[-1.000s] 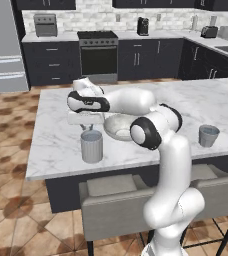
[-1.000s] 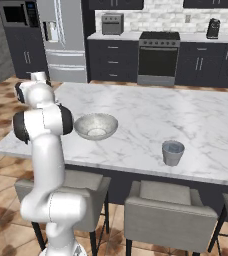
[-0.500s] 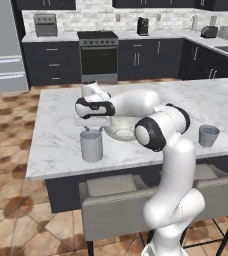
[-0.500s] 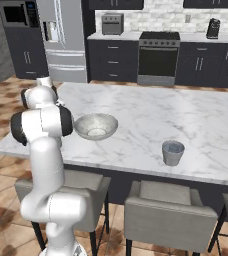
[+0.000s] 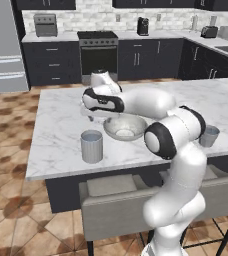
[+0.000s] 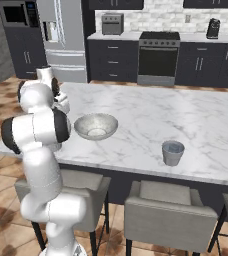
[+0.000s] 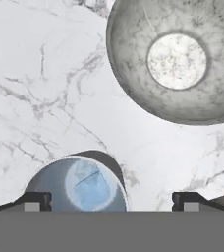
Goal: There are four ice cubes in the ice bowl. Place two ice cubes in each glass of water.
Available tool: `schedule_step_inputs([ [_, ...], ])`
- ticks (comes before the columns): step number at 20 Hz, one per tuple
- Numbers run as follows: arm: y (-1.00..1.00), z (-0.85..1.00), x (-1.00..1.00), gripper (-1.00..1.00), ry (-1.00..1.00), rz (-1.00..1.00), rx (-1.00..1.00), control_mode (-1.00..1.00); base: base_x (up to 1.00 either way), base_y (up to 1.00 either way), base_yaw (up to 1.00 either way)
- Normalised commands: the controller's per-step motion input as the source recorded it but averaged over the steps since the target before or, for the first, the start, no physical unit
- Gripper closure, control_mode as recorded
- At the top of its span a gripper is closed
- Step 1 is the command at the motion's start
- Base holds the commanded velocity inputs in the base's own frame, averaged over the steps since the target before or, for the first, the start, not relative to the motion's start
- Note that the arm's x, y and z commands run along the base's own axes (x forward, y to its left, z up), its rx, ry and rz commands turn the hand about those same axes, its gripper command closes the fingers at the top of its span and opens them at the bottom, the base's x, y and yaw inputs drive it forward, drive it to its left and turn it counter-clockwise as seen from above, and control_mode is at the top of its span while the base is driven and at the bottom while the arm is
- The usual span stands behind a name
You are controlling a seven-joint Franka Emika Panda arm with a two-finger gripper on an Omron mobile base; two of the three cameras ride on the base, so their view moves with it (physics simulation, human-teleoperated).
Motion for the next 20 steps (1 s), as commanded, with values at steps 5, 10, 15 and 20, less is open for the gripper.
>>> schedule_step_inputs([
  [5, -1.0, 0.13, -0.95, -1.0, -0.02, -0.09, 0.12, -1.0, 0.0, 0.0, 0.0],
  [10, -1.0, 0.0, -0.76, -1.0, 0.0, -0.22, 0.04, -1.0, 0.0, 0.0, 0.0],
  [15, -1.0, 0.0, -0.51, -1.0, 0.05, -0.36, 0.0, -1.0, 0.0, 0.0, 0.0],
  [20, -1.0, 0.0, -0.29, -1.0, 0.18, -0.39, -0.06, -1.0, 0.0, 0.0, 0.0],
])
